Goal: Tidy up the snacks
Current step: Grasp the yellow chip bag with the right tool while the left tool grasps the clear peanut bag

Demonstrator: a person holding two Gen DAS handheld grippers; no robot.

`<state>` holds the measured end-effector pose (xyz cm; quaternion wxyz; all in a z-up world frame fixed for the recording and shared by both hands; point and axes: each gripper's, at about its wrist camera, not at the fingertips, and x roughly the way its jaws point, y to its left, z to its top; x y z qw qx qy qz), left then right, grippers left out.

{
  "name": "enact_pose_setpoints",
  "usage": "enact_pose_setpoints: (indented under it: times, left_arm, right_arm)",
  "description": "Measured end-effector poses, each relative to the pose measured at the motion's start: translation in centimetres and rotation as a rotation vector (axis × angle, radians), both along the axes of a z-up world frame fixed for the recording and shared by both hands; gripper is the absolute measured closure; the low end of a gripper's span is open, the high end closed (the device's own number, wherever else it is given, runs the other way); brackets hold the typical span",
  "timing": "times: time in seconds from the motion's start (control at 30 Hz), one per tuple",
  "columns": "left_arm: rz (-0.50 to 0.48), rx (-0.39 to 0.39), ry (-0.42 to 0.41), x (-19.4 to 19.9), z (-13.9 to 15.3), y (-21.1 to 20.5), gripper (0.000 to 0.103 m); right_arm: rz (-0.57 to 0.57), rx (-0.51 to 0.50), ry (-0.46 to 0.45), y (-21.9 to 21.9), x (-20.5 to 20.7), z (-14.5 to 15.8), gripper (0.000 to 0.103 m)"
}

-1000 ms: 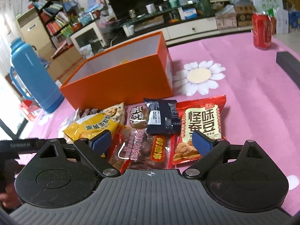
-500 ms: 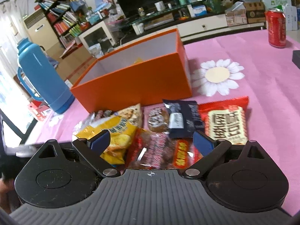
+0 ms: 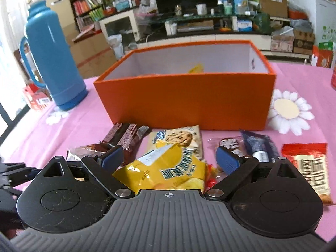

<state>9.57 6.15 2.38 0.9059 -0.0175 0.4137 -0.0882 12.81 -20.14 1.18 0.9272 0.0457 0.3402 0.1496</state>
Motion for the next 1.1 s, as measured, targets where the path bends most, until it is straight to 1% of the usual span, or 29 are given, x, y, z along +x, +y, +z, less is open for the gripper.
enact_pose_setpoints:
  times: [0.03,0.1,0.23,0.3,0.33,0.4,0.47,0.5,0.57,0.63,0.67,0.73,0.9,0.97,1.0,1.03,1.07,1.1]
  left_arm:
    - [0.001,0.002,0.006,0.0,-0.2,0.0,0.029]
    - [-0.003,0.012,0.012,0.0,-0.6,-0.1,0.029]
    - [-0.017,0.039,0.002,-0.3,-0.8,-0.7,0.029]
    - [-0.041,0.032,0.012,-0.5,-0.8,-0.9,0.031]
    - [-0.054,0.028,0.020,-0.7,-0.8,-1.1,0.031]
    - [-0.063,0.047,0.019,-1.0,-0.8,-1.4,0.030]
    - [-0.062,0.049,0.020,-1.2,-0.6,-1.2,0.031]
    - [-0.056,0.041,0.017,-1.3,-0.4,-1.0,0.029]
    - [-0.036,0.036,-0.002,-1.4,0.0,-0.6,0.026]
    - [-0.026,0.031,0.000,-1.2,0.0,-0.4,0.022]
    - [-0.024,0.028,0.004,-1.1,-0.2,-0.4,0.020]
    - [-0.036,0.044,0.013,-0.9,-0.5,-0.8,0.020]
    - [-0.073,0.088,0.009,-1.0,-1.1,-1.8,0.020]
    - [-0.079,0.085,0.013,-0.9,-1.5,-1.9,0.020]
    - [-0.082,0.077,0.020,-0.8,-1.7,-1.8,0.021]
    - [-0.085,0.062,0.034,-0.7,-1.8,-1.7,0.024]
    - [-0.086,0.042,0.036,-0.7,-1.8,-1.4,0.031]
    - [-0.086,0.016,0.036,-0.8,-1.6,-1.1,0.038]
  right_arm:
    - [0.002,-0.001,0.019,0.0,0.3,-0.4,0.027]
    - [0.021,0.012,0.060,-0.2,0.3,-1.2,0.029]
    - [0.064,-0.023,0.058,-0.7,-0.9,-1.6,0.038]
    - [0.086,-0.046,0.068,-1.0,-1.6,-1.8,0.040]
    - [0.098,-0.051,0.076,-1.2,-2.0,-2.0,0.040]
    - [0.121,-0.051,0.088,-1.9,-2.7,-2.2,0.040]
    - [0.139,-0.015,0.095,-2.9,-3.3,-2.0,0.041]
    - [0.139,0.008,0.094,-3.6,-3.6,-1.9,0.041]
    - [0.129,0.042,0.070,-4.9,-4.1,-1.4,0.037]
    - [0.110,0.041,0.052,-5.6,-4.3,-1.0,0.029]
    - [0.105,0.043,0.055,-5.6,-4.2,-1.0,0.028]
    - [0.113,0.051,0.073,-5.3,-3.9,-1.0,0.029]
    - [0.130,-0.035,0.080,-3.5,-3.6,-1.5,0.029]
    - [0.139,-0.077,0.073,-2.8,-3.8,-1.8,0.031]
    - [0.147,-0.106,0.067,-2.5,-3.9,-1.9,0.033]
    - [0.157,-0.130,0.065,-2.2,-4.1,-2.1,0.039]
    - [0.161,-0.149,0.062,-2.0,-4.3,-2.2,0.042]
    - [0.164,-0.165,0.052,-1.9,-4.5,-2.1,0.049]
